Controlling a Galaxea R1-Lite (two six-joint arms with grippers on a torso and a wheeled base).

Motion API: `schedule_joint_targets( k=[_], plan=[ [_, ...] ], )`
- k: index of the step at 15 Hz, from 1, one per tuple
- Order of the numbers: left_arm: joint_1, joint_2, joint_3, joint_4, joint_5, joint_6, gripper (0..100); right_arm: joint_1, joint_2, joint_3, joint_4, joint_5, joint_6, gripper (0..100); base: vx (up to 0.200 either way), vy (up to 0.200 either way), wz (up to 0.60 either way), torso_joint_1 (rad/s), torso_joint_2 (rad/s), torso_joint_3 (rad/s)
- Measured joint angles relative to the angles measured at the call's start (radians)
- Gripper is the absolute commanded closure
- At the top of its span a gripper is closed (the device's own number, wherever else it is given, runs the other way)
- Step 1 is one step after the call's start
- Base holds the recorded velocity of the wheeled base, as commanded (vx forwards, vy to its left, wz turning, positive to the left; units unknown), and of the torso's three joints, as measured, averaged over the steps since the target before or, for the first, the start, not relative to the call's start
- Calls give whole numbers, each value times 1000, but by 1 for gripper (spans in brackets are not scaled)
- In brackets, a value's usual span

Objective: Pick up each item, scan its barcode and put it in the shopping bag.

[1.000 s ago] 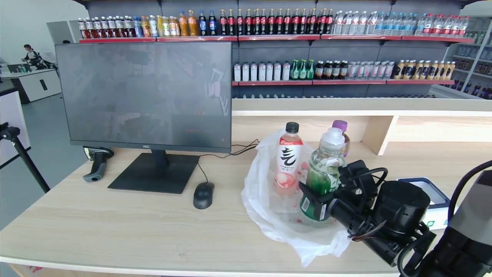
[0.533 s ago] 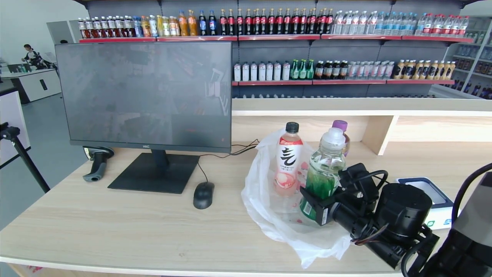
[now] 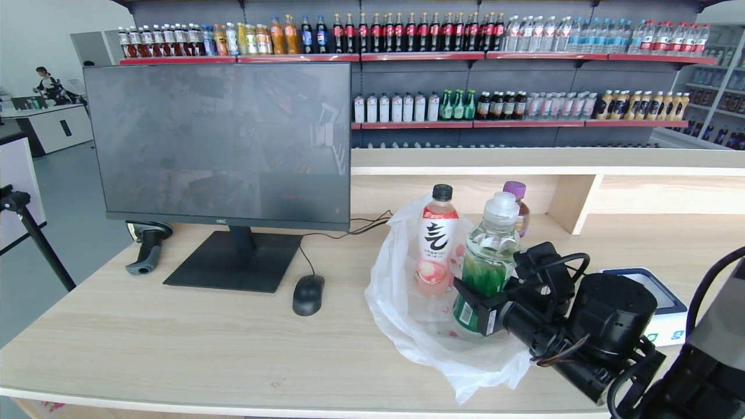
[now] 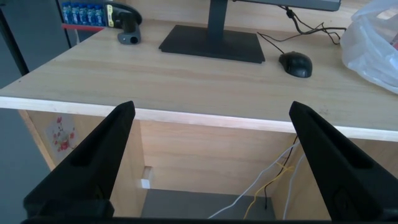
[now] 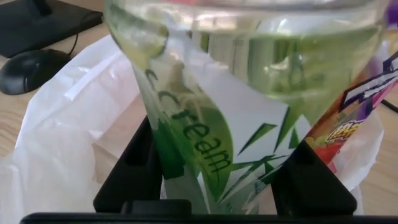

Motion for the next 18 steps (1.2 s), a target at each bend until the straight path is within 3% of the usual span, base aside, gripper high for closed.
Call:
schedule_joint_targets(
  k=[10,15,18],
  plan=[
    [0,0,0,0,0,0,0,29,-71,53,0,1,0,0,0,0,0,0,0,0],
    [0,0,0,0,0,0,0,50,-240,142,0,1,0,0,0,0,0,0,0,0],
    [0,0,0,1,1,0,0,55,-441,261,-1,0,1,0,0,0,0,0,0,0]
  ],
)
